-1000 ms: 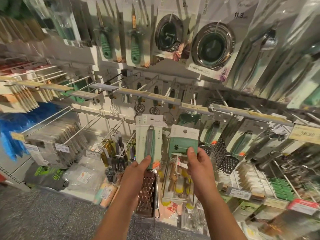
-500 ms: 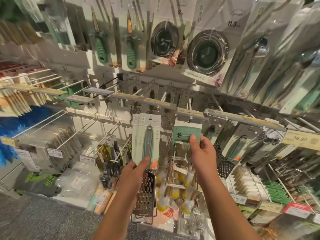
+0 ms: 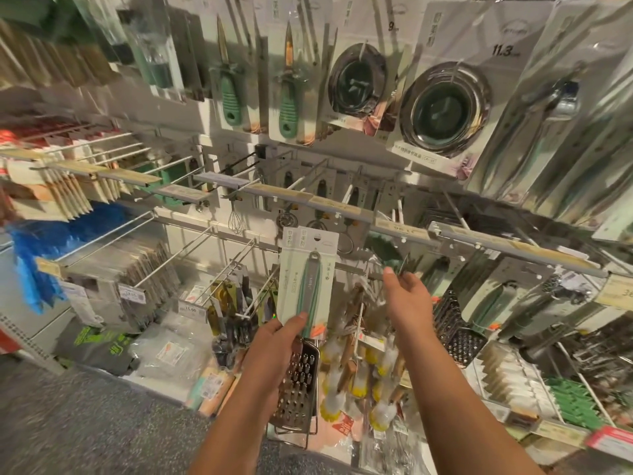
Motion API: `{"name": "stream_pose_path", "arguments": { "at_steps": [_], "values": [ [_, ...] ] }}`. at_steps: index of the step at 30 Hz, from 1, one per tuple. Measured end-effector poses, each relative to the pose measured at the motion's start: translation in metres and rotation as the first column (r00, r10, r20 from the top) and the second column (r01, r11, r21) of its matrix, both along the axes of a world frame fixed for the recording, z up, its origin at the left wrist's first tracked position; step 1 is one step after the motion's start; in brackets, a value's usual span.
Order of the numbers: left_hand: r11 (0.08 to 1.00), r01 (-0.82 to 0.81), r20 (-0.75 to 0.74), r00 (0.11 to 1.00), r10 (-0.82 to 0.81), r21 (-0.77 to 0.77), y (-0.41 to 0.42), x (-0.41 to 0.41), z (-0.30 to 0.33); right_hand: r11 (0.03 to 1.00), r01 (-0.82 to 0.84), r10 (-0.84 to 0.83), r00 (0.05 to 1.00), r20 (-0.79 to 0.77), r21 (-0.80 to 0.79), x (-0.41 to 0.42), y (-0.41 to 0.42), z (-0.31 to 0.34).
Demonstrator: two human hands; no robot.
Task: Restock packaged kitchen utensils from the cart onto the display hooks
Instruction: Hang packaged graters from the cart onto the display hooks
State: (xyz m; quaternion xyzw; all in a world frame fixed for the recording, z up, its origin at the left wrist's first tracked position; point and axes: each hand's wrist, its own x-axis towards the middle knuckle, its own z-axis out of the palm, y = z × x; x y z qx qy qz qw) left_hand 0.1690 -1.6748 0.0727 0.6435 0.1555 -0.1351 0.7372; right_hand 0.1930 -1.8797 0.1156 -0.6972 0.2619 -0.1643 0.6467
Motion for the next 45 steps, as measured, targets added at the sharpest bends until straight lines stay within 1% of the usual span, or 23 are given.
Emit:
{"name": "stream_pose_path", "arguments": {
  "at_steps": [3, 6, 9, 11, 12, 14, 16, 18, 20, 22, 26, 28, 33, 35, 38, 42, 45],
  "values": [
    [1.000, 0.005, -0.015, 1.000, -0.006, -0.030, 0.000, -0.002, -0.001, 0.999, 0.036, -0.036, 0.999, 0.009, 0.006, -0.010, 0.008, -0.008],
    [1.000, 0.016, -0.032, 0.999, -0.016, -0.019, -0.002, -0.004, 0.002, 0.998, 0.046, -0.047, 0.999, 0.019, 0.038, -0.022, 0.020, -0.015],
    [0.999, 0.044, -0.041, 0.998, -0.045, -0.027, -0.004, -0.011, 0.000, 0.995, -0.059, 0.062, 0.998, -0.032, 0.083, -0.035, 0.036, -0.017],
    [0.998, 0.055, -0.041, 0.998, -0.056, -0.033, -0.007, -0.015, -0.003, 0.986, -0.139, 0.143, 0.989, -0.037, 0.096, -0.041, 0.046, -0.020],
    [0.998, 0.059, -0.035, 0.998, -0.060, -0.034, -0.009, -0.018, -0.002, 0.983, -0.156, 0.160, 0.987, -0.027, 0.100, -0.044, 0.050, -0.020],
    [0.992, 0.091, -0.030, 0.995, -0.094, -0.091, -0.011, -0.023, -0.002, 0.980, -0.164, 0.164, 0.986, 0.011, 0.116, -0.049, 0.054, -0.019],
    [0.990, 0.097, -0.029, 0.995, -0.100, -0.104, -0.015, -0.029, 0.003, 0.978, -0.163, 0.159, 0.987, 0.037, 0.133, -0.052, 0.055, -0.019],
    [0.991, 0.108, -0.027, 0.993, -0.111, -0.085, -0.019, -0.031, 0.002, 0.976, -0.160, 0.152, 0.986, 0.062, 0.150, -0.056, 0.051, -0.020],
    [0.983, 0.174, -0.009, 0.985, -0.174, -0.056, -0.024, -0.034, 0.002, 0.976, -0.154, 0.141, 0.986, 0.091, 0.157, -0.061, 0.048, -0.018],
    [0.972, 0.230, 0.023, 0.973, -0.230, -0.035, -0.029, -0.038, 0.003, 0.979, -0.141, 0.129, 0.988, 0.088, 0.146, -0.066, 0.045, -0.017],
    [0.955, 0.295, 0.074, 0.952, -0.297, 0.035, -0.041, -0.041, 0.003, 0.982, -0.111, 0.100, 0.992, 0.079, 0.152, -0.077, 0.032, -0.015],
    [0.956, 0.289, 0.074, 0.954, -0.292, 0.041, -0.048, -0.040, 0.001, 0.987, -0.084, 0.071, 0.993, 0.099, 0.133, -0.083, 0.025, -0.014],
    [0.964, 0.266, 0.046, 0.963, -0.266, 0.004, -0.065, -0.041, 0.006, 0.984, -0.016, -0.011, 0.988, 0.155, 0.177, -0.096, 0.008, -0.018],
    [0.967, 0.254, 0.060, 0.965, -0.255, 0.016, -0.071, -0.042, 0.008, 0.982, 0.021, -0.053, 0.985, 0.166, 0.188, -0.101, -0.003, -0.017],
    [0.974, 0.223, 0.099, 0.969, -0.226, 0.043, -0.078, -0.041, 0.011, 0.987, 0.023, -0.053, 0.982, 0.184, 0.160, -0.107, -0.017, -0.009],
    [0.973, 0.225, 0.111, 0.967, -0.229, 0.047, -0.086, -0.039, 0.011, 0.992, 0.073, -0.092, 0.980, 0.176, 0.107, -0.103, -0.035, -0.006],
    [0.972, 0.232, 0.123, 0.964, -0.234, 0.033, -0.088, -0.039, 0.011, 0.991, 0.068, -0.084, 0.986, 0.146, 0.112, -0.096, -0.042, 0.001]
  ]
}}
